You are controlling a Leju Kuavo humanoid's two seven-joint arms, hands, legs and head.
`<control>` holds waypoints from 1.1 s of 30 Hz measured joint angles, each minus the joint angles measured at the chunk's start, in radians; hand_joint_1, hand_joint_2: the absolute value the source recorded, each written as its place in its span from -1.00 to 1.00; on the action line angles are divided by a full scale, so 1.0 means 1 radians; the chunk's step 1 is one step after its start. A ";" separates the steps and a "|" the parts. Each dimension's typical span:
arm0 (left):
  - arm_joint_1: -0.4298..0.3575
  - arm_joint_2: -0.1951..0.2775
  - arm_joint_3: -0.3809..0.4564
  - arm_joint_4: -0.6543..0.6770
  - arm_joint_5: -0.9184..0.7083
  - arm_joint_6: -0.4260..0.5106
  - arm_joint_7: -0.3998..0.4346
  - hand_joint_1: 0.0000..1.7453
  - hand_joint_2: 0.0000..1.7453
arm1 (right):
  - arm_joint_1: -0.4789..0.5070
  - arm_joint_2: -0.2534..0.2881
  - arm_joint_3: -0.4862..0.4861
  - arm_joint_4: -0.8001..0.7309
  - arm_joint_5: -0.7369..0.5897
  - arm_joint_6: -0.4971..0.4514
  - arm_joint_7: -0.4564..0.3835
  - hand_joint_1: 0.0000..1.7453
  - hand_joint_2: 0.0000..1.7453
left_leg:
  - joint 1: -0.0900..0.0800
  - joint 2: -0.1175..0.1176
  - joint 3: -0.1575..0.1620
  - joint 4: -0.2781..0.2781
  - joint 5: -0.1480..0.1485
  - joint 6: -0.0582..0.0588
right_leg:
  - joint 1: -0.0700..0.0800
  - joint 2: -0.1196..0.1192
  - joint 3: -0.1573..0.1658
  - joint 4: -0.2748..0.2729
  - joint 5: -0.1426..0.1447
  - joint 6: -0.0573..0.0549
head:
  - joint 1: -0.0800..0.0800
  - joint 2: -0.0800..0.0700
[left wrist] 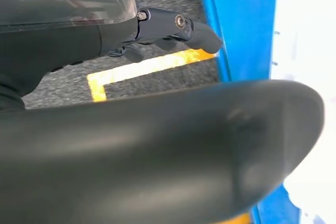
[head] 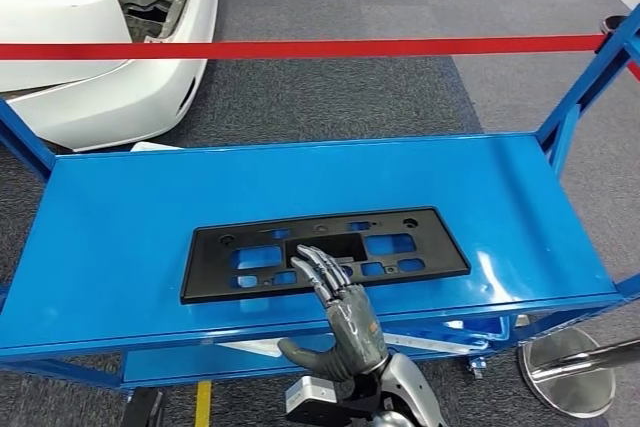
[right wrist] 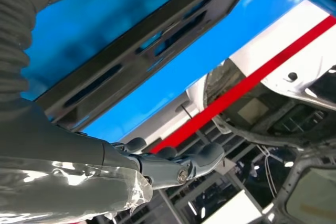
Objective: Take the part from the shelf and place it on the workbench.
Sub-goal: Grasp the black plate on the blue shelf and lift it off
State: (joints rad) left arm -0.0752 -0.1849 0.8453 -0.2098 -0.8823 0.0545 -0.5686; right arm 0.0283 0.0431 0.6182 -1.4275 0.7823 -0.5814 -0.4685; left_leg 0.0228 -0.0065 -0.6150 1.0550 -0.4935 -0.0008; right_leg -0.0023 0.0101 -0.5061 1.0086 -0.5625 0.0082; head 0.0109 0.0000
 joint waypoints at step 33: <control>-0.014 -0.008 0.013 0.002 -0.008 0.045 0.026 -1.00 -1.00 | 0.072 -0.133 -0.070 -0.129 0.225 0.018 0.163 -1.00 1.00 | -0.012 -0.003 0.084 -0.062 -0.026 0.008 | 0.016 0.000 -0.078 -0.005 0.080 -0.017 | -0.002 0.000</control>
State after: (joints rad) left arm -0.0888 -0.1930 0.8586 -0.2079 -0.8905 0.0999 -0.5427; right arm 0.0999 -0.0897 0.5485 -1.5566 1.0073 -0.5634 -0.3058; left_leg 0.0103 -0.0092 -0.5306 0.9926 -0.5196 0.0070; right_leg 0.0140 0.0103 -0.5840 1.0035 -0.4821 -0.0087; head 0.0085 -0.0003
